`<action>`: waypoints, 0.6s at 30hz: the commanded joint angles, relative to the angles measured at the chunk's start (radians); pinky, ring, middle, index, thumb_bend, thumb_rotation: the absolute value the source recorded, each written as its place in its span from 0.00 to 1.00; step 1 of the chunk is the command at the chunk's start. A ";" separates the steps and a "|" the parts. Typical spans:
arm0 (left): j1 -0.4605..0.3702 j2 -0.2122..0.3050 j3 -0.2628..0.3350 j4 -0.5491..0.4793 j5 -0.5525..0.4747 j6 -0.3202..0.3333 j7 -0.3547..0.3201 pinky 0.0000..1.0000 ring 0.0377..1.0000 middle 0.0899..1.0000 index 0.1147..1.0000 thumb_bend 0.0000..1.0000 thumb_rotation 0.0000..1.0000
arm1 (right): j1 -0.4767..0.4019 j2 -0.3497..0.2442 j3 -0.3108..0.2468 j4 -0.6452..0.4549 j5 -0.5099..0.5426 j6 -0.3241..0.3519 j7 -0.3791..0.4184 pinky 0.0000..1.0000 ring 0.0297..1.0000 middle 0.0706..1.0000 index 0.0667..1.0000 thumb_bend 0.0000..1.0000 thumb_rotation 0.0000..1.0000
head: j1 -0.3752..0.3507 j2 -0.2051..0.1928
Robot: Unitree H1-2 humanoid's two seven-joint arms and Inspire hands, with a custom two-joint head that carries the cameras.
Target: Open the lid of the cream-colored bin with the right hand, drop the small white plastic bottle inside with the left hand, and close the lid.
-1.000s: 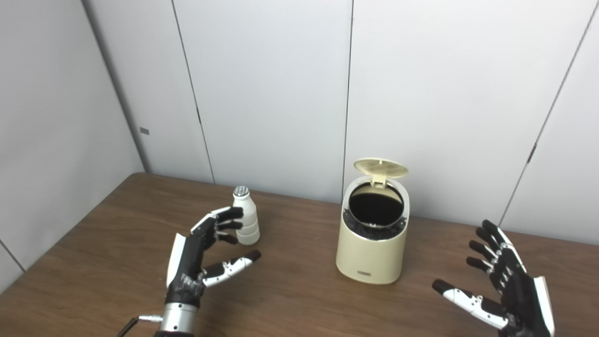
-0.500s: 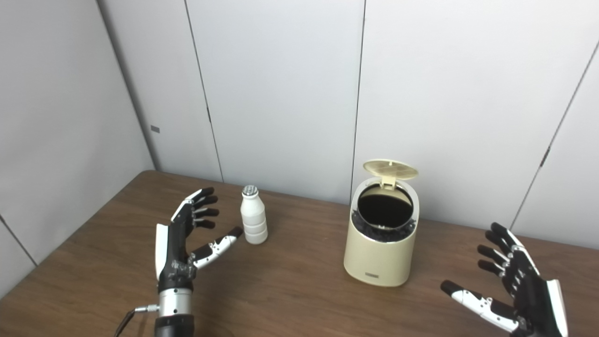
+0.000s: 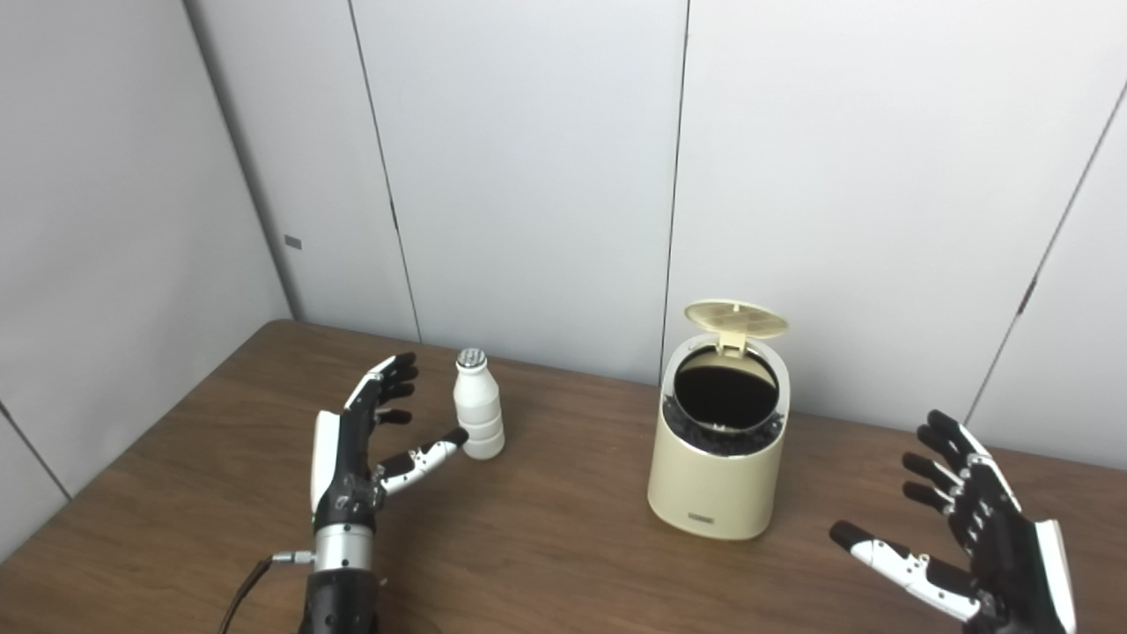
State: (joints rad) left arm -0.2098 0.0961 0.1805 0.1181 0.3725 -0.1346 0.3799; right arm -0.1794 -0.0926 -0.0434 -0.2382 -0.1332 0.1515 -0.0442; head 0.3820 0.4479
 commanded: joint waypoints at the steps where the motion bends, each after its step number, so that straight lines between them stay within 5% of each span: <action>1: -0.048 0.020 -0.006 0.008 0.017 -0.027 0.025 0.62 0.73 0.74 0.76 0.75 0.02 | -0.021 0.001 0.001 -0.039 -0.004 -0.012 -0.001 0.73 0.79 0.85 0.84 0.68 0.00 | -0.003 0.002; 18: -0.106 0.047 -0.045 0.155 0.004 -0.048 0.057 0.69 0.73 0.73 0.75 0.74 0.04 | -0.010 0.007 0.008 -0.073 0.005 0.010 0.012 0.74 0.82 0.87 0.87 0.62 0.00 | -0.029 0.008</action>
State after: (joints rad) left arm -0.2753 0.1285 0.1396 0.2810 0.3729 -0.1525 0.4223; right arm -0.1656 -0.0849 -0.0384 -0.2687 -0.1255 0.1883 -0.0325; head 0.3513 0.4556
